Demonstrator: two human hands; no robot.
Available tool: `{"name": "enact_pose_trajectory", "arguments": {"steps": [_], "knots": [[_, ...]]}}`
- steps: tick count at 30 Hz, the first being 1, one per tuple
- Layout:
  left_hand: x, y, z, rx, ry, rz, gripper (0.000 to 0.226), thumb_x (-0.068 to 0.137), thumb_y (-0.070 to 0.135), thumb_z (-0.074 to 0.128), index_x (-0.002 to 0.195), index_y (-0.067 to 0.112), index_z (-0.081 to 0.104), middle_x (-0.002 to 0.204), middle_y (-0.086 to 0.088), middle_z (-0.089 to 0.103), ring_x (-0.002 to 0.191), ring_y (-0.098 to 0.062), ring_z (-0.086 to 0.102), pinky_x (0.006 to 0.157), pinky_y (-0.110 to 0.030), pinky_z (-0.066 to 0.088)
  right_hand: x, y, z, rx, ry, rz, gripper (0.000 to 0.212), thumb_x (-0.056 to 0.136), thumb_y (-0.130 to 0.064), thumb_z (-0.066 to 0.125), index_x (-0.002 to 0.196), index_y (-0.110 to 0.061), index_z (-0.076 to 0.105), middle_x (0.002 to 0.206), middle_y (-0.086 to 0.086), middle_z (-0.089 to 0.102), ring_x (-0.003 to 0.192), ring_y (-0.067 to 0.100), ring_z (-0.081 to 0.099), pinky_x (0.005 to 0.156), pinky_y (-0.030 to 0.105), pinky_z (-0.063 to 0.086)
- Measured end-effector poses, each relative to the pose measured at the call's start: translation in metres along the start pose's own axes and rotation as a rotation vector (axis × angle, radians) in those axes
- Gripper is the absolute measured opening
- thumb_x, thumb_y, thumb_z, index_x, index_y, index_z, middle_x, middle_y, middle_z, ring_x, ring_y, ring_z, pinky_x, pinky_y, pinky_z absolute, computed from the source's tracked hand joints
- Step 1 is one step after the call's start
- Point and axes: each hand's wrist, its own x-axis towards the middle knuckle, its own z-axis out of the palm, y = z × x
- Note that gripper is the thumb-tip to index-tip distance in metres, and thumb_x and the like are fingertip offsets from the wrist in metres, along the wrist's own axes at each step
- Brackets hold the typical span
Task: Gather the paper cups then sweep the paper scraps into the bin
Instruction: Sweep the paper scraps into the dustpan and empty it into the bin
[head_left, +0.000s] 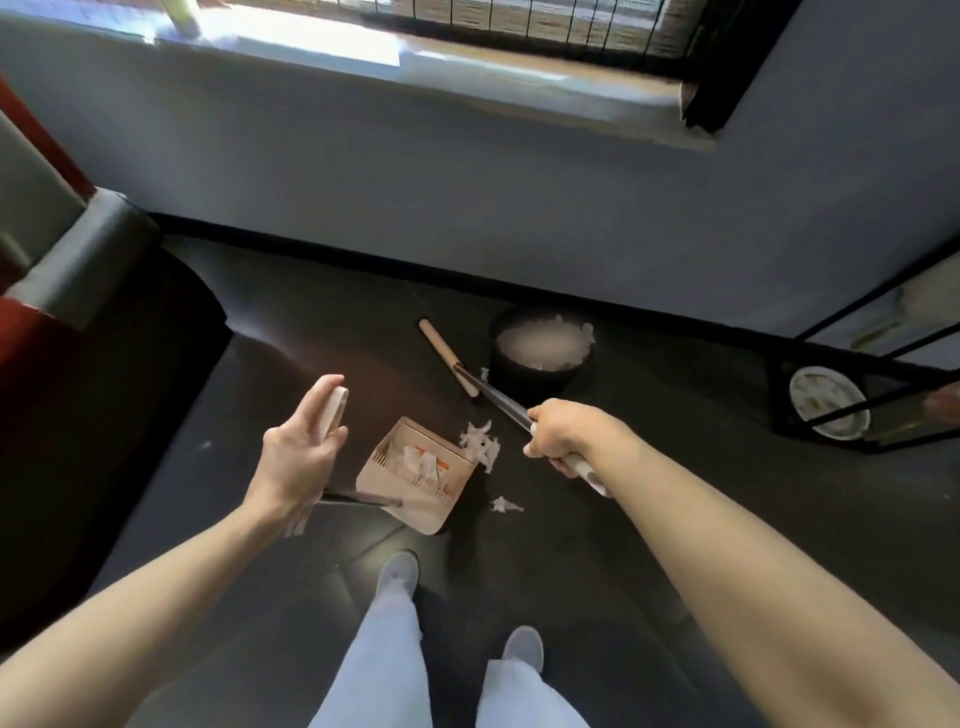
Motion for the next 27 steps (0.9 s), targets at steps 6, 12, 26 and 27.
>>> {"name": "enact_pose_trajectory", "arguments": {"steps": [6,12,26,27], "knots": [[0.040,-0.019,-0.038,0.010,-0.097,0.070,0.063,0.089,0.010,0.064,0.120,0.062,0.047,0.108,0.012,0.066,0.088,0.015,0.059,0.069,0.003,0.037,0.050,-0.061,0.006,-0.154,0.100,0.056,0.050,0.097,-0.006,0.046,0.146,-0.011,0.036,0.134,0.013,0.052,0.116,0.029,0.056,0.087,0.034,0.048],[0.061,-0.033,-0.057,0.032,-0.152,0.105,0.068,0.089,0.009,0.065,0.116,0.068,0.047,0.106,0.019,0.065,0.075,0.008,0.061,0.072,-0.007,0.045,0.063,-0.064,0.046,-0.233,-0.016,0.107,0.061,0.093,-0.006,0.051,0.149,-0.015,0.030,0.141,0.010,0.046,0.121,0.028,0.053,0.085,0.032,0.048],[0.026,-0.043,-0.057,0.108,-0.330,0.257,0.064,0.093,0.011,0.060,0.125,0.063,0.043,0.124,0.013,0.054,0.103,-0.007,0.057,0.086,-0.022,0.042,-0.072,0.009,0.117,0.125,-0.074,0.093,0.062,0.099,-0.023,0.051,0.153,-0.018,0.020,0.080,-0.005,0.045,0.060,0.011,0.040,0.062,0.026,0.042],[0.025,-0.044,-0.057,0.102,-0.343,0.264,0.064,0.093,0.010,0.060,0.126,0.061,0.043,0.126,0.013,0.052,0.107,-0.006,0.054,0.087,-0.020,0.039,-0.080,0.008,0.121,0.093,-0.067,0.095,0.063,0.099,-0.024,0.050,0.153,-0.018,0.018,0.094,-0.003,0.054,0.064,0.012,0.045,0.066,0.028,0.043]]}}
